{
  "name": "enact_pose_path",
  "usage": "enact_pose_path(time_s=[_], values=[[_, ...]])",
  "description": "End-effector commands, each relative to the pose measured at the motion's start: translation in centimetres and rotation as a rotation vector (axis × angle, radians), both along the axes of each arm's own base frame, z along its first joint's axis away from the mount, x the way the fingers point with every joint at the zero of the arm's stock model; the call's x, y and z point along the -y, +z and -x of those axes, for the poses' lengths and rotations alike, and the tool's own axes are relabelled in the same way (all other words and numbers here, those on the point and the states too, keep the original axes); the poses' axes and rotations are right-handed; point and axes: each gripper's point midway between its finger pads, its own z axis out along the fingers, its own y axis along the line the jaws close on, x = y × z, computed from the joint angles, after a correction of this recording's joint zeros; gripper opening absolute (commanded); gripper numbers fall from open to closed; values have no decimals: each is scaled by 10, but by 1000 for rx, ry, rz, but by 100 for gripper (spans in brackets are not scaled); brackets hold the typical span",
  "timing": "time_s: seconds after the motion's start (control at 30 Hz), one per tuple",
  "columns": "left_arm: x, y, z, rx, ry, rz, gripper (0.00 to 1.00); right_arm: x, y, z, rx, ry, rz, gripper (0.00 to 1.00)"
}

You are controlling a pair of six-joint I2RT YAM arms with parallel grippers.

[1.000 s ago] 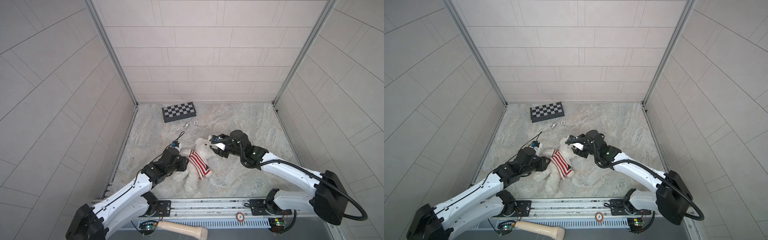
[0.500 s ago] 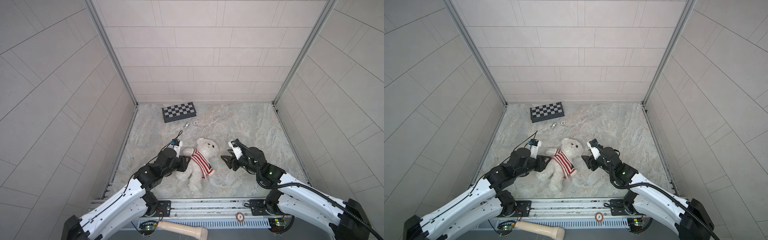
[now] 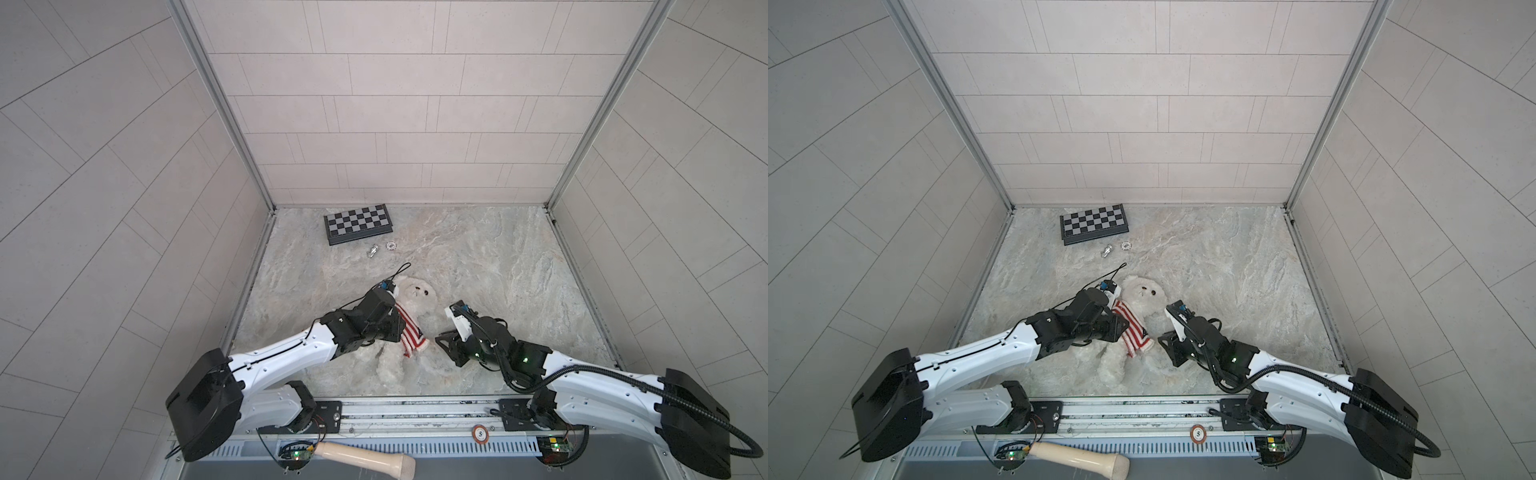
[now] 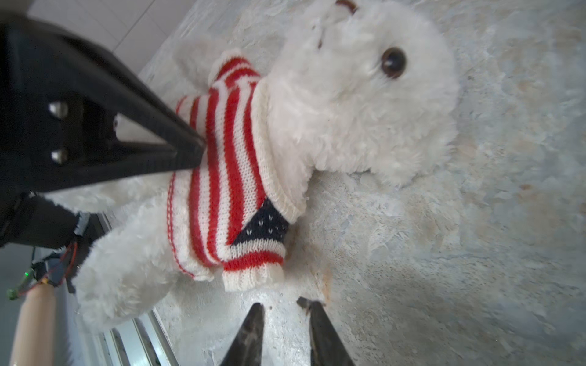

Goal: Dress the teddy bear

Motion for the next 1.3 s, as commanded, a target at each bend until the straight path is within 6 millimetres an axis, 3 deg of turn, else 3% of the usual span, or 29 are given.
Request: enact_pose_path(time_s=[0.0,0.2,0.37,0.57,0.77,0.93,1.07,1.27], values=[[-1,-1,-9,17,21,24,24,-9,-3,-3,15,-24,-10,24],[-7,-10,-9,4,34,9,23,-42,0,-7,33,-11,-50,20],[-11,-12,-9,5,40,2,22,-57,-2,-12,16,-32,-66,15],[-14,-14,-8,3,43,13,21,-53,-4,-15,34,-73,-56,16],[-17,-21,-7,-8,49,16,19,-58,2,-18,48,-75,-68,35],[-19,-24,-6,-14,58,21,17,-61,13,-16,58,-74,-84,27],[-21,-25,-5,-15,61,21,17,-55,17,-9,73,-86,-57,26],[-20,-26,-6,-16,62,31,16,-54,7,-10,78,-88,-23,23]])
